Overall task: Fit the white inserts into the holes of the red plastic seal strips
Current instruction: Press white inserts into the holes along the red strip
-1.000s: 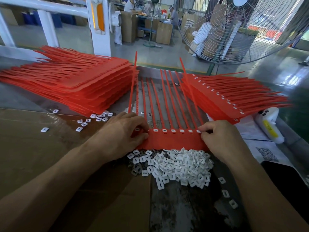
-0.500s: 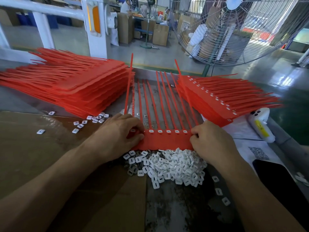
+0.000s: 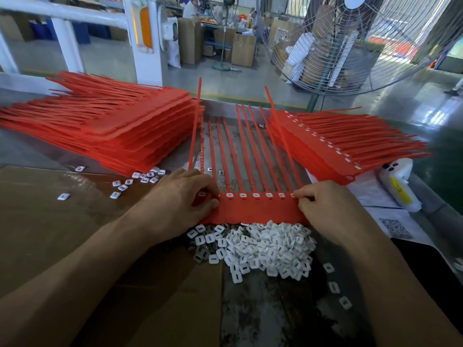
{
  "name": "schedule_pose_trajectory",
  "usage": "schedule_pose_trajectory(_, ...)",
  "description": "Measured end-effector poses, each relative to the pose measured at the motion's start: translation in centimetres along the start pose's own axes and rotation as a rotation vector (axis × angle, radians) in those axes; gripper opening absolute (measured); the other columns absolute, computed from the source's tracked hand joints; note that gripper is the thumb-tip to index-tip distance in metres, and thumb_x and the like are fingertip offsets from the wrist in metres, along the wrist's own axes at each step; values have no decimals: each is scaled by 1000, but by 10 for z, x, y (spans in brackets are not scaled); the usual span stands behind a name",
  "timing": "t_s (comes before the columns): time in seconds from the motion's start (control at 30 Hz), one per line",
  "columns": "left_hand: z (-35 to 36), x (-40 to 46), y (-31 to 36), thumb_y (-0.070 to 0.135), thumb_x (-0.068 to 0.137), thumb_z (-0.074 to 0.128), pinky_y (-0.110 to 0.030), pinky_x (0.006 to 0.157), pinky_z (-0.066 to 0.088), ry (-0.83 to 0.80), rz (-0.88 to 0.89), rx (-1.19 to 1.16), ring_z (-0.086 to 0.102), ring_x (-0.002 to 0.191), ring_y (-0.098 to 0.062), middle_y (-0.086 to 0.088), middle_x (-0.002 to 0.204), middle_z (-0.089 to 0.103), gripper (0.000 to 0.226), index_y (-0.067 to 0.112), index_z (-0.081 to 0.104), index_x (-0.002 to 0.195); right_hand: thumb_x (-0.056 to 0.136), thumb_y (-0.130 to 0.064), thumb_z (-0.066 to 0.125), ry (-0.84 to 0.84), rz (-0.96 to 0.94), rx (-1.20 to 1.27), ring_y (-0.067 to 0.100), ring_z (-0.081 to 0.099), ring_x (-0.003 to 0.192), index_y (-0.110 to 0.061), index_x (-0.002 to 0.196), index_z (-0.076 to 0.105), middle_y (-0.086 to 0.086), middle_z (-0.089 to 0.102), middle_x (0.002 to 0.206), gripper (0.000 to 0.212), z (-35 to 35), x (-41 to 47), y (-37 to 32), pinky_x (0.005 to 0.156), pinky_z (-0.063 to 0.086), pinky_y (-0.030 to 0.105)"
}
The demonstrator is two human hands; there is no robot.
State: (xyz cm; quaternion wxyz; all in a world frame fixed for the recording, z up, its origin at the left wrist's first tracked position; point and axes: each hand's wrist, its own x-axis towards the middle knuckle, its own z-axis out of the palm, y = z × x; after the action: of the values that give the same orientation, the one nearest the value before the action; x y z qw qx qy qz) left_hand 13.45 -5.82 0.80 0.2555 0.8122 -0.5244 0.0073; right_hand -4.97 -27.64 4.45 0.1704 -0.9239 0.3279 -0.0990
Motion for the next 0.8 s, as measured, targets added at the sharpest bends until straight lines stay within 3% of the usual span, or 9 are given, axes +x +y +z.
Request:
schedule_pose_trajectory(0.1,0,0,0,53,90,54,-38,101,45,-6,-1,-3,50,112,-6,19,111,59,30,38,64,114,97,-16,55,6,-23,-63,18,67,111,-25,122,76,-5,74,123,34,2,-1,-1,96,55,41)
schedule_pose_trajectory(0.27,1,-1,0,49,91,57,-38,100,45,15,3,0,51,110,-7,17,110,60,26,36,65,112,94,-14,53,31,-58,-211,24,65,91,-21,103,75,2,72,100,25,7,-1,-4,76,54,39)
schedule_pose_trajectory(0.47,0,-1,1,47,92,59,-35,100,43,23,1,-1,52,110,-9,16,110,61,25,35,66,113,97,-20,53,81,-117,-318,21,62,89,-20,103,74,-1,64,97,22,14,2,-1,70,49,35)
schedule_pose_trajectory(0.57,-1,-1,2,47,93,59,-35,100,43,25,0,-4,51,110,-8,15,111,61,24,35,66,113,99,-25,59,108,-106,-153,13,65,80,-22,96,76,-7,71,87,18,14,4,7,70,52,34)
schedule_pose_trajectory(0.67,-1,-2,1,47,93,58,-35,100,43,22,5,-3,51,110,-8,15,112,61,26,34,66,114,96,-27,70,72,-135,137,-2,66,79,-31,90,79,-18,73,83,11,7,4,8,72,49,25)
schedule_pose_trajectory(0.73,-1,-2,1,47,92,58,-35,100,44,20,4,-6,50,110,-7,16,111,61,26,35,66,114,94,-31,73,-29,-206,284,-6,67,83,-35,87,78,-24,74,85,10,3,1,5,73,48,22)
schedule_pose_trajectory(0.8,-1,-1,1,48,92,58,-35,100,44,17,2,-5,50,110,-7,16,111,60,27,35,66,114,92,-35,75,-163,-274,324,0,70,83,-37,86,78,-22,74,87,7,1,-2,1,76,54,29)
